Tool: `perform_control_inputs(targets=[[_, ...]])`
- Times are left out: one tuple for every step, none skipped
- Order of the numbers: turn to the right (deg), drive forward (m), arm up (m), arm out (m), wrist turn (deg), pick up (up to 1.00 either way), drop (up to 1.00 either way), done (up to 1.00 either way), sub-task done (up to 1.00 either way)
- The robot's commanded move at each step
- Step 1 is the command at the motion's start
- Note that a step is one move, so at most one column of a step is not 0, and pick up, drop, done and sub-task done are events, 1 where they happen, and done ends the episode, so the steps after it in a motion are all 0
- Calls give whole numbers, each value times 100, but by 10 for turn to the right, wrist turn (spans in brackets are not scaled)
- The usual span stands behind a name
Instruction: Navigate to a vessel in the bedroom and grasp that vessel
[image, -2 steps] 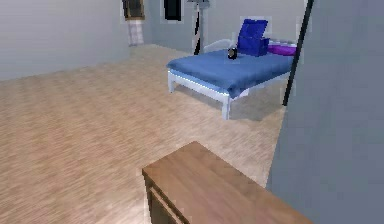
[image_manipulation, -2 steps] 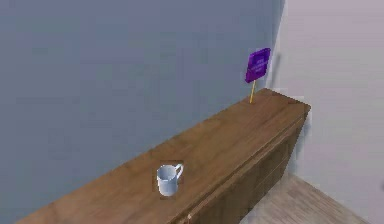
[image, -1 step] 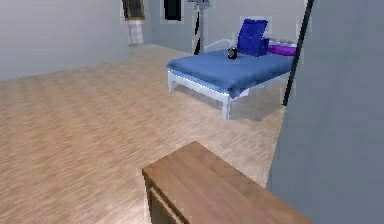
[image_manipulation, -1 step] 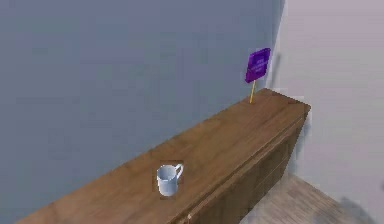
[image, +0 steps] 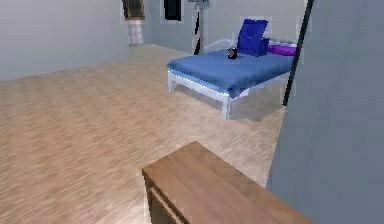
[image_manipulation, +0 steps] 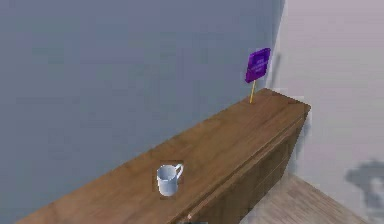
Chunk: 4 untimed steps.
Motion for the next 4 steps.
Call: perform_control_inputs(targets=[[0, 0, 0, 18, 0, 0, 0, 0, 0], [0, 0, 0, 0, 450, 0, 0, 0, 0], [0, 0, 0, 0, 450, 0, 0, 0, 0], [0, 0, 0, 0, 450, 0, 0, 0, 0]])
